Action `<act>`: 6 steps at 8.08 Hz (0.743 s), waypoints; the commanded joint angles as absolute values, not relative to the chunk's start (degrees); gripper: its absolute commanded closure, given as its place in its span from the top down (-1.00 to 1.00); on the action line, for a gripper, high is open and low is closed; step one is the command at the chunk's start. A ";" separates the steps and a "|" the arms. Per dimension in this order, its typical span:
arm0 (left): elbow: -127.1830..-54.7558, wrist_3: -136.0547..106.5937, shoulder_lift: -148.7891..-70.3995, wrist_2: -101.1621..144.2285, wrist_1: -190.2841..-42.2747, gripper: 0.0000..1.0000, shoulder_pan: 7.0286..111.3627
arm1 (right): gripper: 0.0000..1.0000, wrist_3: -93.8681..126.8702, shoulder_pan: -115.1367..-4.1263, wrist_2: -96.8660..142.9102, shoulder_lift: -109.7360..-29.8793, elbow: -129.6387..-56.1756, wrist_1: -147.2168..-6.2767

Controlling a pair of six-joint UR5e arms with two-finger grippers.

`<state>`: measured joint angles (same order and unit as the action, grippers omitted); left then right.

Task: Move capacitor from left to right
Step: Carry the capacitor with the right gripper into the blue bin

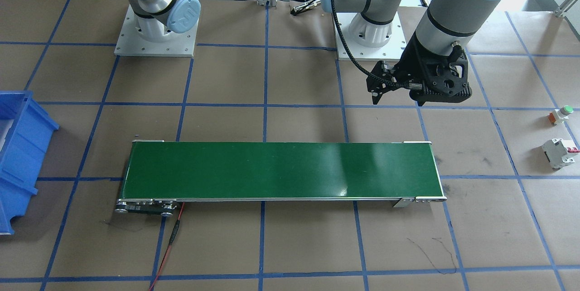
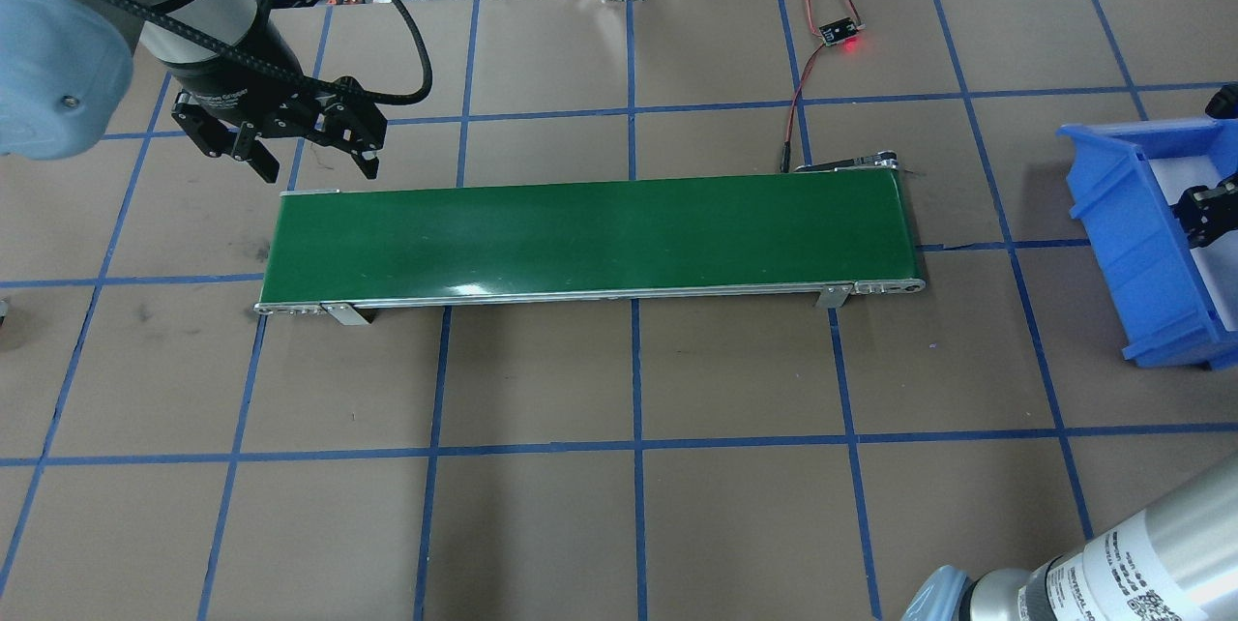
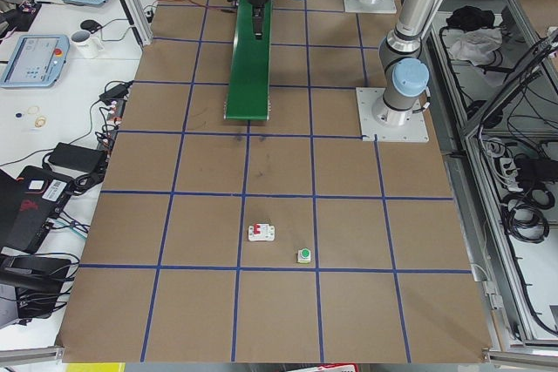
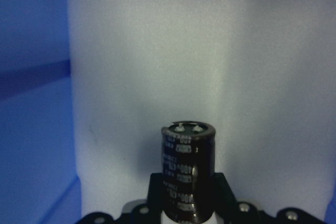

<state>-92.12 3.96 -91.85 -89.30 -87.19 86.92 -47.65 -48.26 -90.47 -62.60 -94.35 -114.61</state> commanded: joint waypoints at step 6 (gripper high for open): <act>-92.11 3.96 -91.85 -89.30 -87.19 1.00 86.92 | 1.00 -48.08 -48.16 -82.88 -67.05 -94.57 -115.32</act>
<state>-92.11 3.95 -91.85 -89.30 -87.19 86.93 -48.25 -48.17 -82.97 -65.05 -94.76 -116.75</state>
